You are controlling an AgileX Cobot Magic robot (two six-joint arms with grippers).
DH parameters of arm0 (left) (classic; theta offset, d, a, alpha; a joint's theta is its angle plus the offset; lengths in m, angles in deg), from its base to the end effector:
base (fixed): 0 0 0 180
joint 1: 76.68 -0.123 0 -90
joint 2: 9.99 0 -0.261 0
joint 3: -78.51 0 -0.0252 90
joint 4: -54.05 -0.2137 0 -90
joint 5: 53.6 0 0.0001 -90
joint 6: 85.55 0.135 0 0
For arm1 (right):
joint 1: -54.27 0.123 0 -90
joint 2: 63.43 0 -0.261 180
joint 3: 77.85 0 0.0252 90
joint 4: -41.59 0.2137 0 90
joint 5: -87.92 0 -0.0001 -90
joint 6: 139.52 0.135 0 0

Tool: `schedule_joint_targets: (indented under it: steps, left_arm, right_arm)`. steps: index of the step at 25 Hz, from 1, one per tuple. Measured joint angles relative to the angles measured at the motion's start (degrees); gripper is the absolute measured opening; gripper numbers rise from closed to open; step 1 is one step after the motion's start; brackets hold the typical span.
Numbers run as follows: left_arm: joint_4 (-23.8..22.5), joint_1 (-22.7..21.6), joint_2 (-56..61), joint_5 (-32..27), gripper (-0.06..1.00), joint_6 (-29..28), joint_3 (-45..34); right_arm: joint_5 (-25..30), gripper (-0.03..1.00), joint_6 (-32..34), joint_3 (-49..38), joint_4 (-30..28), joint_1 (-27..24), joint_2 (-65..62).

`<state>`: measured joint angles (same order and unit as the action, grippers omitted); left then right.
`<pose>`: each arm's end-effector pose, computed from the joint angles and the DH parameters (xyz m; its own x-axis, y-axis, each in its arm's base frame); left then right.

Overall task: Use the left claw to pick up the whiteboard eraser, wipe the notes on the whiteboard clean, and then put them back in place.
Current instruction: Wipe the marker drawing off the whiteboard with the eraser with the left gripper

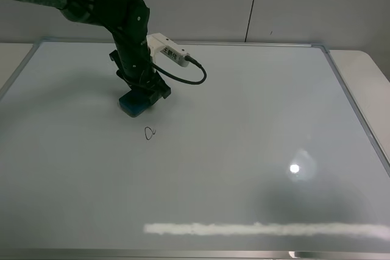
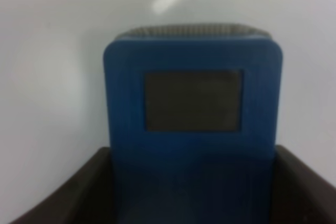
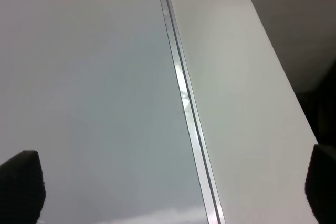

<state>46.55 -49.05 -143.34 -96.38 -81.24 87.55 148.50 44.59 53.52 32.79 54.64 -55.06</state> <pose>0.3603 -0.1751 0.0822 -0.7742 0.5972 -0.2095 0.5848 0.8016 0.1239 0.0263 -0.0178 0.2371 -0.4589 -0.0071 -0.8884 0.1101 0.9918 -0.0648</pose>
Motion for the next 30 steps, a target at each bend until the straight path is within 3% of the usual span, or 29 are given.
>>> schedule_joint_targets:
  steps: [4, 9, 14, 24, 30]
  left_arm:
    - [1.7, 2.3, 7.0, 3.3, 0.56, 0.0, -11.5]
    - [4.5, 10.5, 15.4, 3.2, 0.56, -3.4, -25.1]
    - [5.6, 17.5, 18.4, 3.2, 0.56, -6.2, -28.9]
    - [5.4, 16.6, 18.3, 4.5, 0.56, -6.8, -27.7]
    - [3.3, 9.4, 14.6, 5.1, 0.56, -6.8, -20.4]
  right_arm:
    - [0.0, 0.99, 0.0, 0.0, 0.0, 0.0, 0.0]
    - [0.0, 0.99, 0.0, 0.0, 0.0, 0.0, 0.0]
    - [0.0, 0.99, 0.0, 0.0, 0.0, 0.0, 0.0]
    - [0.0, 0.99, 0.0, 0.0, 0.0, 0.0, 0.0]
    - [0.0, 0.99, 0.0, 0.0, 0.0, 0.0, 0.0]
